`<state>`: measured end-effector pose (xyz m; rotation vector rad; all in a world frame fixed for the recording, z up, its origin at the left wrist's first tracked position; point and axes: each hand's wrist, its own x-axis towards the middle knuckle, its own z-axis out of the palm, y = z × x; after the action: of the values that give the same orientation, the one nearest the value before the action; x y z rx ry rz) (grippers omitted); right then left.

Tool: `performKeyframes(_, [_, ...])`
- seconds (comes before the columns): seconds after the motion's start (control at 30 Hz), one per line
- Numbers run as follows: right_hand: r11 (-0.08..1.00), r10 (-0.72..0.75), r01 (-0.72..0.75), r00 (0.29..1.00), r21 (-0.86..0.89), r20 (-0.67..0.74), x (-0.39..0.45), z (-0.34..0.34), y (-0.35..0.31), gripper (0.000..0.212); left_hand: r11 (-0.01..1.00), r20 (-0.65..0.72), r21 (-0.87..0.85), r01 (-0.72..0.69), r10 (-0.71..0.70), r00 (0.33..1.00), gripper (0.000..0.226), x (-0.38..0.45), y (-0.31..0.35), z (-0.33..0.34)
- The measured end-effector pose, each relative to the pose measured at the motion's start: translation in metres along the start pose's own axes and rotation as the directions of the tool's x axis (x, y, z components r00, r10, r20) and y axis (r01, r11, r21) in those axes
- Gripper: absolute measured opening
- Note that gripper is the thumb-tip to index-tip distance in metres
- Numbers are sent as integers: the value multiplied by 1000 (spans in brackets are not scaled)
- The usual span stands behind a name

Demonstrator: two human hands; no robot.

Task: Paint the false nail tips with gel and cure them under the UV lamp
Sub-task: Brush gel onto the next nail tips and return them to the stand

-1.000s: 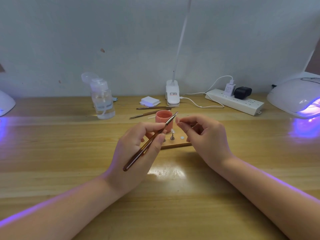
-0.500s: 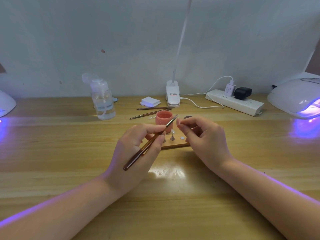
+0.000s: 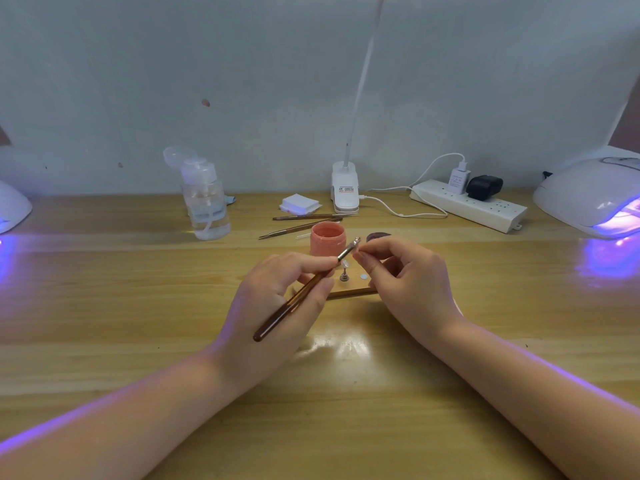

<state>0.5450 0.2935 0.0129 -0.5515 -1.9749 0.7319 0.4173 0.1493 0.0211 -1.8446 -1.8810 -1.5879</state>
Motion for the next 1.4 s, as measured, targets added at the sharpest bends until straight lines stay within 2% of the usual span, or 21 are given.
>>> performKeyframes(0.13, [1000,0,0,1000,-2,-8,0,0,0,8,998,-21,-65,-11,10,1000,18,-3,1,-1])
performKeyframes(0.37, [1000,29,-29,999,3,22,0,1,0,7,991,-8,-102,91,-92,996,17,-2,1,-1])
performKeyframes(0.57, [998,54,-54,998,12,37,0,1,-2,8,987,-13,-153,59,-61,998,17,-5,0,-2])
performKeyframes(0.73, [998,51,-53,997,41,58,-1,0,-5,9,959,-28,-244,142,-153,988,15,-2,-1,1])
performKeyframes(0.93, [997,59,-62,996,39,66,-1,1,-5,10,940,6,-322,111,-115,993,19,-5,-3,-2])
performKeyframes(1.13, [994,72,-78,994,72,88,-2,-1,-6,9,877,8,-440,191,-209,978,12,-2,-4,0])
performKeyframes(1.4, [995,44,-52,995,85,93,-3,-3,-10,9,887,-50,-417,197,-239,970,14,-2,-2,0])
